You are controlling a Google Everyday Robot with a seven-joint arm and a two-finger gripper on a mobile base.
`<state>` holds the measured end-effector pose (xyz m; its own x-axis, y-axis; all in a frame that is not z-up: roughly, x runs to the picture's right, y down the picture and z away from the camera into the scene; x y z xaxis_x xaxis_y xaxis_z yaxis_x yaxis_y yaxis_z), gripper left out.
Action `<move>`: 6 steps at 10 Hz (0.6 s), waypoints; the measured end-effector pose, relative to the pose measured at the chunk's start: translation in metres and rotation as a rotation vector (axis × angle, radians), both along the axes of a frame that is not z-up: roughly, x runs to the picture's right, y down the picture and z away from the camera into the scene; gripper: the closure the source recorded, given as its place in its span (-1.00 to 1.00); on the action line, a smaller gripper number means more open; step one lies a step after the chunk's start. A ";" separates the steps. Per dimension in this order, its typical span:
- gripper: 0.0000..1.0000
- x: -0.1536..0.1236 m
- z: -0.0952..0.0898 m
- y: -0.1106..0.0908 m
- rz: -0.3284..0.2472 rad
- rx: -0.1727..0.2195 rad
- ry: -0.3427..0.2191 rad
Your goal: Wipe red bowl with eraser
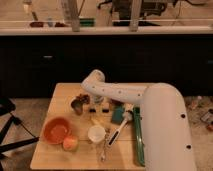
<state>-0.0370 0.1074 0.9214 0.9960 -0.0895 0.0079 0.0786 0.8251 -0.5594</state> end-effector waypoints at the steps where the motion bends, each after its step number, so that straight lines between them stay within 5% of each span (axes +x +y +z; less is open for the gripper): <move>1: -0.60 0.004 0.005 0.001 0.018 -0.011 0.006; 6: -0.60 0.013 0.021 0.005 0.076 -0.055 0.012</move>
